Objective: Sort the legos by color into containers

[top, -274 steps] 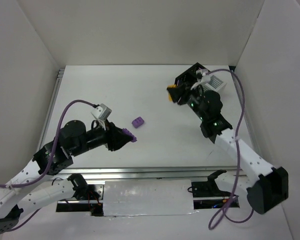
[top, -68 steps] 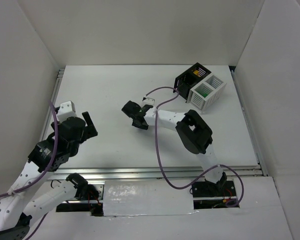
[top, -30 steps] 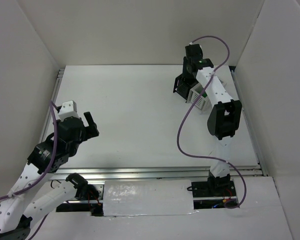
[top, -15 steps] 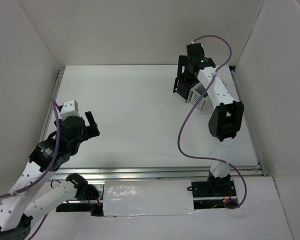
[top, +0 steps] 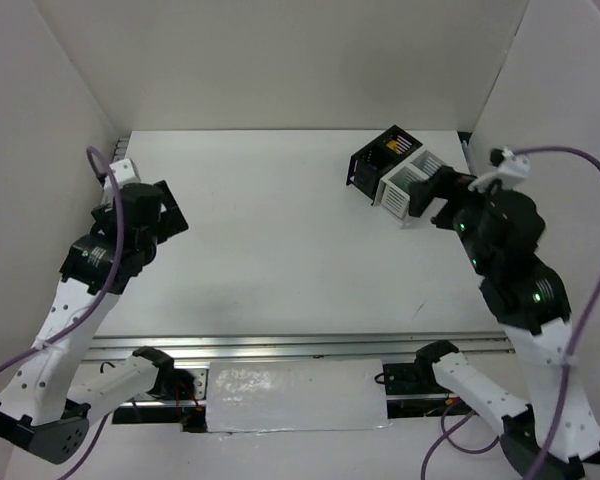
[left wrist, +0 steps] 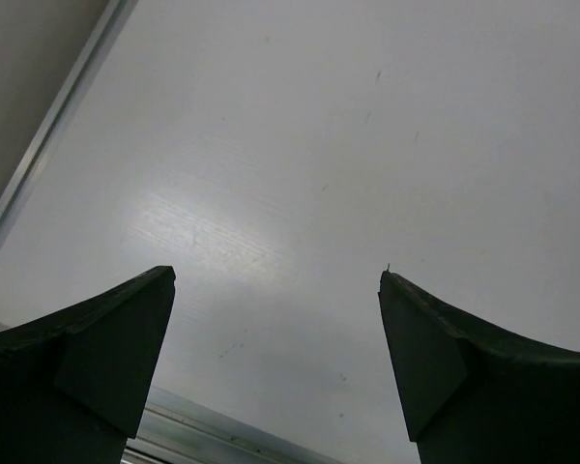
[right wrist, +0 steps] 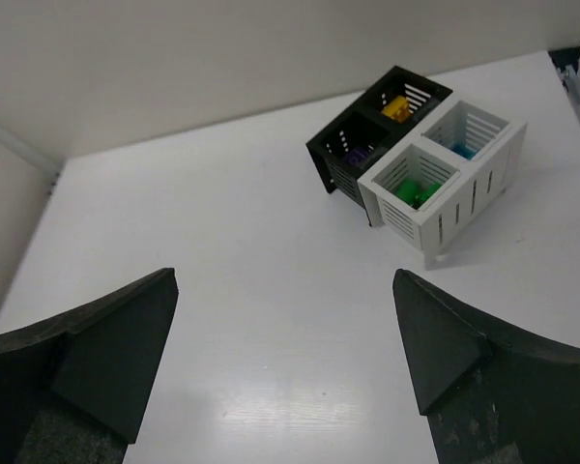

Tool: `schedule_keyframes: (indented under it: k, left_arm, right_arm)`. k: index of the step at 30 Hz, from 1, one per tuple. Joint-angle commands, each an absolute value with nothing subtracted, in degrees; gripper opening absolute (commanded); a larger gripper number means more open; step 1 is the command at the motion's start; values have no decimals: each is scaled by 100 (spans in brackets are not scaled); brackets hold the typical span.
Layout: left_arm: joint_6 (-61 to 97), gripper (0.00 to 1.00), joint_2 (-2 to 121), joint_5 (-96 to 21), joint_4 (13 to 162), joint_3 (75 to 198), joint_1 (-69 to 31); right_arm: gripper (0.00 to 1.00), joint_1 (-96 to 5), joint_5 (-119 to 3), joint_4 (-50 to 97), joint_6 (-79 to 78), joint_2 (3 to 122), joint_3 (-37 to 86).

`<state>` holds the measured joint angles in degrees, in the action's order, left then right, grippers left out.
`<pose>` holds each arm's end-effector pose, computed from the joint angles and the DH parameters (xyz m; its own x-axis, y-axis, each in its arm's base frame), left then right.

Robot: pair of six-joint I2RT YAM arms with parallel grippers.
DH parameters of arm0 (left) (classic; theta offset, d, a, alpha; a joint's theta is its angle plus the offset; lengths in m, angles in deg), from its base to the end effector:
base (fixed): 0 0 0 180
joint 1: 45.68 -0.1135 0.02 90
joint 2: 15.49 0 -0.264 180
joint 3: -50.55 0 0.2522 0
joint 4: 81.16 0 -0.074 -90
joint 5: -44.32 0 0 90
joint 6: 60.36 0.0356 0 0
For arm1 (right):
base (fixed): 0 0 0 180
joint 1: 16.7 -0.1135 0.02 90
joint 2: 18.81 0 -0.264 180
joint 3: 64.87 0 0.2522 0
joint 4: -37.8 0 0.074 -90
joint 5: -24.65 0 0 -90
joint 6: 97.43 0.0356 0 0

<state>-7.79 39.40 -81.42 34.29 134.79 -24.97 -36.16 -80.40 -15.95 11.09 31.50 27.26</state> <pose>0.1683 -0.0414 0.3938 -0.3313 -0.4022 -0.8535 -0.4543 0.8608 -0.2293 0.1402 0.0397 0.4624 -0.2109 0.2508 -0.9448 -0.0160 0.9655 0.2599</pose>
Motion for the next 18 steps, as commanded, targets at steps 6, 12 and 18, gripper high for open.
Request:
schedule_keyframes:
  k: [6,12,18]
  left_arm:
    - [-368,100,3418,-8978,2919,14508,-2582]
    - [-385,100,2285,-9121,2575,14527,-2582]
    - [-429,100,888,-9102,2646,13982,-2582]
  right_arm:
    - [100,-4078,-8310,-2446,1507,1021,2306]
    - [100,-4104,-8750,-3739,1261,458,2782]
    - [100,-4192,-8750,-3977,1296,132,2914]
